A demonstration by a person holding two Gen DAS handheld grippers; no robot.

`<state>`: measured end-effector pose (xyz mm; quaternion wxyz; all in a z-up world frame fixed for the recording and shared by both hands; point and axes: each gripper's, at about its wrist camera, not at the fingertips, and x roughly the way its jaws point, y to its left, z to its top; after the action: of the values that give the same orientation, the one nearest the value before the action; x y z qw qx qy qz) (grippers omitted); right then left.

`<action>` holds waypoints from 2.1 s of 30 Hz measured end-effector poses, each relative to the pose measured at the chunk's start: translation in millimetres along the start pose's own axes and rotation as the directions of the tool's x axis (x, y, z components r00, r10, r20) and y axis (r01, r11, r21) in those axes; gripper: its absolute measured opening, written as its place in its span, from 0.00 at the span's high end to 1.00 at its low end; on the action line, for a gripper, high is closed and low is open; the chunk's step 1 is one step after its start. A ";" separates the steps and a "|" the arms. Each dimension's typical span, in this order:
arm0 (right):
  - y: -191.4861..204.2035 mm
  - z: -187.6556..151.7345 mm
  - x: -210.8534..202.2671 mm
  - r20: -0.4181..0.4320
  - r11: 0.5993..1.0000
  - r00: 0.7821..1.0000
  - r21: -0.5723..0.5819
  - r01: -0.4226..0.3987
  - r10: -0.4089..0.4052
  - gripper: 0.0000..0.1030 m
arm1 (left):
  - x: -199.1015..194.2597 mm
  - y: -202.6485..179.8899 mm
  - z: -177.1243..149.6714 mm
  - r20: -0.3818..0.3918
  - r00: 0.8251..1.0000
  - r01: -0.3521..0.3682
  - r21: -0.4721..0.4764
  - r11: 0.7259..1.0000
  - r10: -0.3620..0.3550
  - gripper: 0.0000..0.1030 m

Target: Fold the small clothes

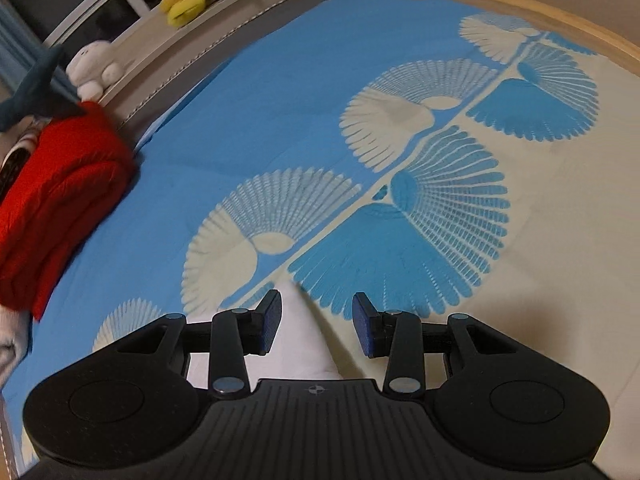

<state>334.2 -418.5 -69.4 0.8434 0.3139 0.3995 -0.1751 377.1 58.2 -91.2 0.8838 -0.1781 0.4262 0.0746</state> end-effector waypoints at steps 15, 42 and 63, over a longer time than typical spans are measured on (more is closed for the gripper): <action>2.3 -53.5 60.2 -0.304 0.999 0.953 0.054 0.004 0.012 0.59 | -15.1 40.6 -2.2 -0.137 0.985 -0.113 -0.091 0.989 0.100 0.85; 12.4 -69.9 66.8 -0.219 0.992 0.970 -0.084 0.092 -0.109 0.47 | 52.6 53.8 -53.7 -0.365 0.904 -0.197 0.101 0.975 0.220 0.67; -0.4 -88.1 -183.2 0.121 0.898 0.968 -0.412 -0.153 0.221 0.45 | -211.0 -27.9 -112.4 0.045 0.998 -0.063 0.228 0.972 0.054 0.66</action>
<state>170.8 -351.7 31.3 0.9326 0.1566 0.3235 -0.0332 171.4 -5.9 15.8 0.9040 -0.0608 0.4198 0.0542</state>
